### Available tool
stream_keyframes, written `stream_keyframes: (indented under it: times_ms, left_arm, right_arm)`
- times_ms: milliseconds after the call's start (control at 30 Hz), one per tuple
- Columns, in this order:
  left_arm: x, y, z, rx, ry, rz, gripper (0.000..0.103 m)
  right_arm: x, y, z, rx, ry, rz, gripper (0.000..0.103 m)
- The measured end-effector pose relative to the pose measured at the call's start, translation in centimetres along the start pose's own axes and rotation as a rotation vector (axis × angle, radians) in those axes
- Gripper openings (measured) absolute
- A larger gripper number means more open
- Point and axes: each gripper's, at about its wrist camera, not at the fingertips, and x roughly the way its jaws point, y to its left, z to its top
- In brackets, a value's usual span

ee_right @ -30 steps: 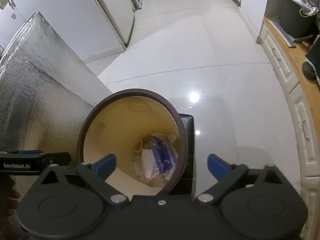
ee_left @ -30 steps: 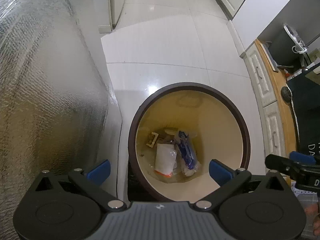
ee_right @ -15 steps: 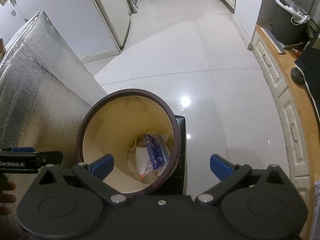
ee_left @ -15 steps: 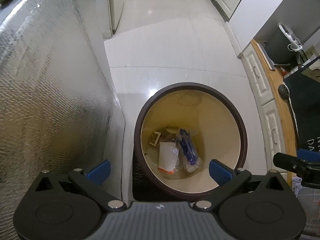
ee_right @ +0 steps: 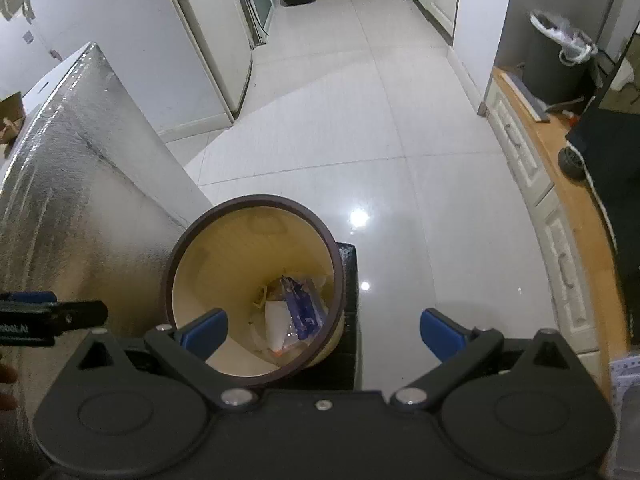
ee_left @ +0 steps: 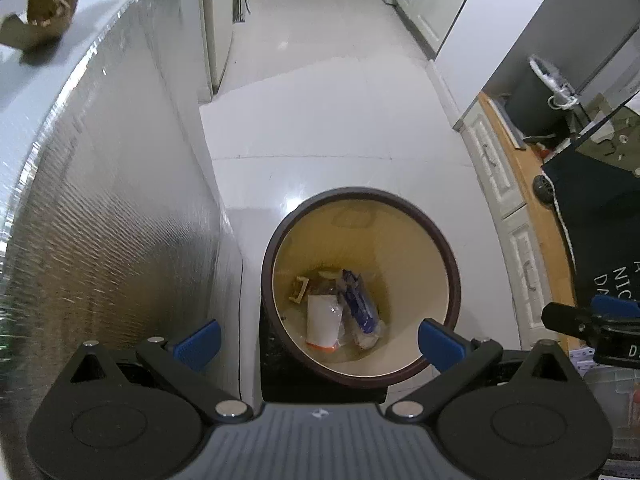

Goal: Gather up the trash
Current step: 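Move both tools back over the table toward the bottle and teal cap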

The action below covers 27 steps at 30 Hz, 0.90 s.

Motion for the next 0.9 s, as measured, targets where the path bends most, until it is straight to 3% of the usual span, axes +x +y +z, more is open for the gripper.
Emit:
stream_keyframes:
  times_ms: [500, 900]
  left_arm:
    - [-8.5, 0.8, 0.9, -0.006, -0.189, -0.016, 0.103]
    - [-16.7, 6.6, -1.1, -0.084, -0.352, 0.021, 0.103]
  right_arm:
    - [-6.8, 1.8, 1.1, -0.045, -0.117, -0.022, 0.103]
    - [-11.0, 7.7, 2.0, -0.115, -0.245, 0.027, 0.103]
